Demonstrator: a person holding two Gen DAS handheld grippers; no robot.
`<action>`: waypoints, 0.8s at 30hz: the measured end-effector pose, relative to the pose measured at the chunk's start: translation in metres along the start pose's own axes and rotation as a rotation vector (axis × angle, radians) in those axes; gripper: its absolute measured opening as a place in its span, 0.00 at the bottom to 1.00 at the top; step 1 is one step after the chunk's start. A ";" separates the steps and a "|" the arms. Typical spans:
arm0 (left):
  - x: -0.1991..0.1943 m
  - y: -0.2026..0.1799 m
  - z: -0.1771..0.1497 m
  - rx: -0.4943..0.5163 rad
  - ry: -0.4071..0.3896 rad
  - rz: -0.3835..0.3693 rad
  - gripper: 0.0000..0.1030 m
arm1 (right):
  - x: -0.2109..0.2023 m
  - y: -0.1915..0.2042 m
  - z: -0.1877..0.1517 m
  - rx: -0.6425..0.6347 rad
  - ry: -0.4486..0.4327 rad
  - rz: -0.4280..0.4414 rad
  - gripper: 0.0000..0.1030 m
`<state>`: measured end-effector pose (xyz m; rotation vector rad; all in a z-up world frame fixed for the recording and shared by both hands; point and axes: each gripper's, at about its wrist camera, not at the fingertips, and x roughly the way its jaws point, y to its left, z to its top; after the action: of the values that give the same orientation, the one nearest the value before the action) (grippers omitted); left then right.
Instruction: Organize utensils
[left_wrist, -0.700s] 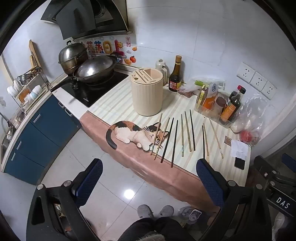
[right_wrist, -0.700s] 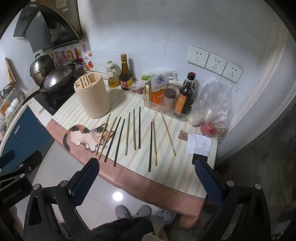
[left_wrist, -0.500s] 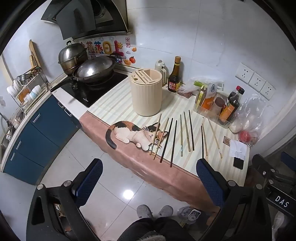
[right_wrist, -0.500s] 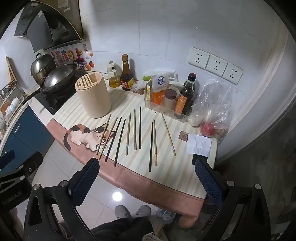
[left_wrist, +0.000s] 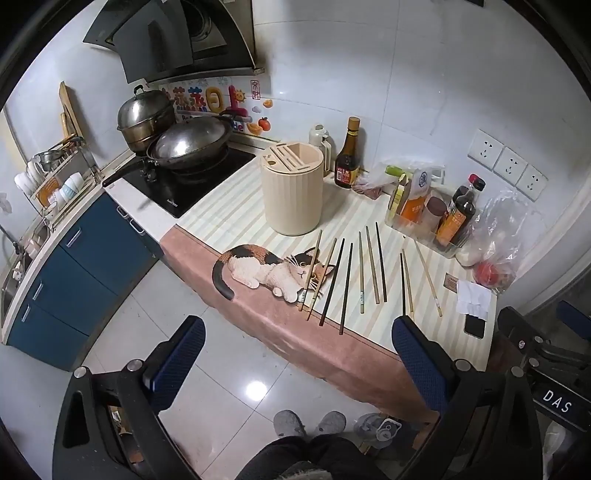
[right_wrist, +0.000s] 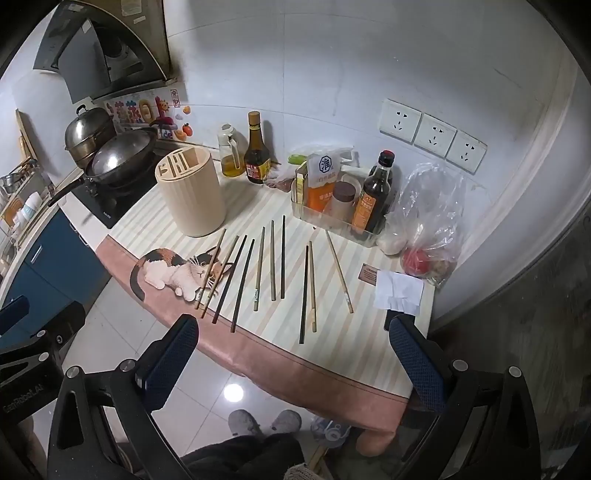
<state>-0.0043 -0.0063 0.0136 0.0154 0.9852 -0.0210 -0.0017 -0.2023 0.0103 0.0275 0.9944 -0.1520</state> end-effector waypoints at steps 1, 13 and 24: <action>-0.001 -0.001 0.001 0.001 0.001 0.000 1.00 | -0.001 0.000 0.000 0.001 0.001 -0.002 1.00; -0.008 0.000 0.003 -0.002 0.002 -0.005 1.00 | -0.001 -0.001 0.000 0.000 -0.001 -0.003 1.00; -0.005 0.002 0.000 -0.003 -0.006 -0.001 1.00 | -0.004 -0.006 0.006 0.003 -0.007 0.001 1.00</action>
<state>-0.0075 -0.0038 0.0178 0.0119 0.9790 -0.0208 -0.0001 -0.2079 0.0170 0.0306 0.9876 -0.1523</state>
